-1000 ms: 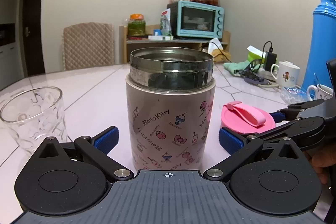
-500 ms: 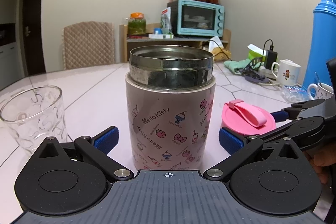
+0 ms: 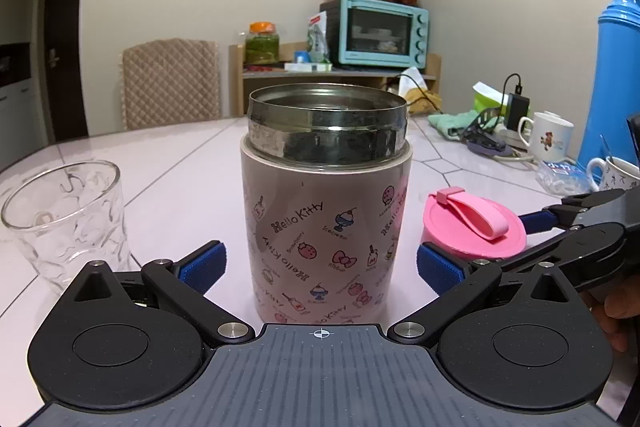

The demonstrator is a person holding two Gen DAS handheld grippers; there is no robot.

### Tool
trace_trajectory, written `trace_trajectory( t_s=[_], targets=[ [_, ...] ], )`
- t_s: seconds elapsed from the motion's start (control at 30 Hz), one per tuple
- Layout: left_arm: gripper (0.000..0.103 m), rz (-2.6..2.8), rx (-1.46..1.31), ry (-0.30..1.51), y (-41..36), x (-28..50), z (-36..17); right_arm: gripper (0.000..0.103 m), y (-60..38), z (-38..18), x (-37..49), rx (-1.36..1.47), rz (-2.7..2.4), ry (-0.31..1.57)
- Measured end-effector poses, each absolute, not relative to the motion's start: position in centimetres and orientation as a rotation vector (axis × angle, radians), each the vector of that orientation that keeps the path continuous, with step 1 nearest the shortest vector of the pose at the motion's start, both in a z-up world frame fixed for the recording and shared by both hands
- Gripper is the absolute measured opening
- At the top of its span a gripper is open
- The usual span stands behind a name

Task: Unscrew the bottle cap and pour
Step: 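Open the right gripper off the lid and pull back while the left gripper sets the jar down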

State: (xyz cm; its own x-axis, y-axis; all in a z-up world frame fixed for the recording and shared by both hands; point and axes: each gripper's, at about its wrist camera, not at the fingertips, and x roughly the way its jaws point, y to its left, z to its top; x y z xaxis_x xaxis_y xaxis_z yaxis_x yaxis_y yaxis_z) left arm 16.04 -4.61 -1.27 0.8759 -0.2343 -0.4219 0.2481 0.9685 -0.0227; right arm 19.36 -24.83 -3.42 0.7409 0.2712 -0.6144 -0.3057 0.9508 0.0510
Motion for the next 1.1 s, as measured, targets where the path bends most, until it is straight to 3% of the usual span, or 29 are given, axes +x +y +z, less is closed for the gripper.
trace_trajectory(
  t_s=[1.1],
  targets=[
    [0.103,-0.241,0.059,0.453,-5.3,15.5,-1.3,0.103,-26.2,-2.8,17.6,-0.026,0.310,0.644]
  ],
)
